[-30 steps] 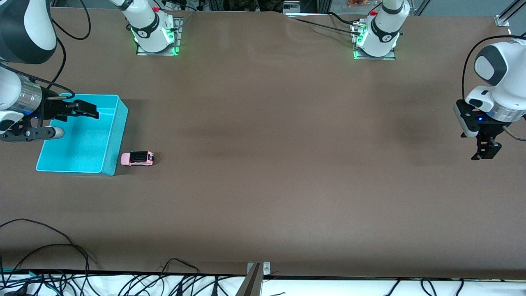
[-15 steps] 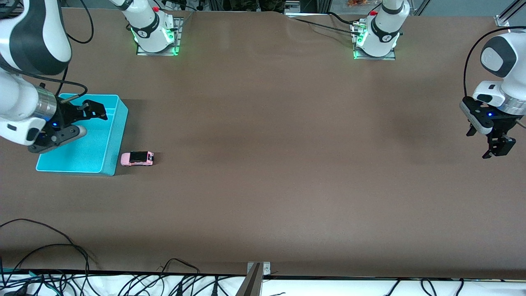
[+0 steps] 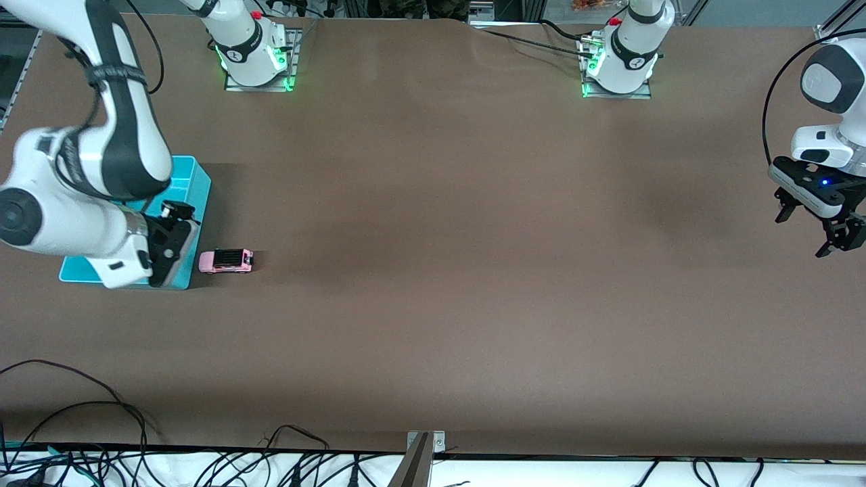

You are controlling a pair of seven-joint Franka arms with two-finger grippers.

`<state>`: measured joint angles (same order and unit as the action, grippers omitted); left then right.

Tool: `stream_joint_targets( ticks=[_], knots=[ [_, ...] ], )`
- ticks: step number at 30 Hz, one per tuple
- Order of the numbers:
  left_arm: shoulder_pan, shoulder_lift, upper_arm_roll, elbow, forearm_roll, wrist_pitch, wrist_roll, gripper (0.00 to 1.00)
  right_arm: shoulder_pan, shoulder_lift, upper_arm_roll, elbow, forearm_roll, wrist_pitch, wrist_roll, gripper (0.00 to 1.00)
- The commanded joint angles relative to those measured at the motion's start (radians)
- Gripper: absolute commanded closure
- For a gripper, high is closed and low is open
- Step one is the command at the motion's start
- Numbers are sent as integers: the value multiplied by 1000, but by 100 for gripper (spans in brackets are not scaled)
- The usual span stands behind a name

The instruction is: Wind and store pink jeep toy

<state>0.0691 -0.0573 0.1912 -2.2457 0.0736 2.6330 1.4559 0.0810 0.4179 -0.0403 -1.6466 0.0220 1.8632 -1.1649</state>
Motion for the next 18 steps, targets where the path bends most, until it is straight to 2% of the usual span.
stream_joint_targets(
  ticks=[1,6,13,18],
  knots=[
    [-3,-22,-4,15,-15,-14,-40,0,11,31,0,-73,-7,143,-203,0],
    [-17,-52,-9,27,-15,-53,-81,0,10,65,2,-133,-4,246,-300,0],
    [-20,-55,-10,115,-15,-250,-227,0,6,91,2,-223,-1,390,-386,0],
    [-38,-56,-12,182,-14,-379,-336,0,5,93,2,-275,-1,445,-407,0]
  ],
)
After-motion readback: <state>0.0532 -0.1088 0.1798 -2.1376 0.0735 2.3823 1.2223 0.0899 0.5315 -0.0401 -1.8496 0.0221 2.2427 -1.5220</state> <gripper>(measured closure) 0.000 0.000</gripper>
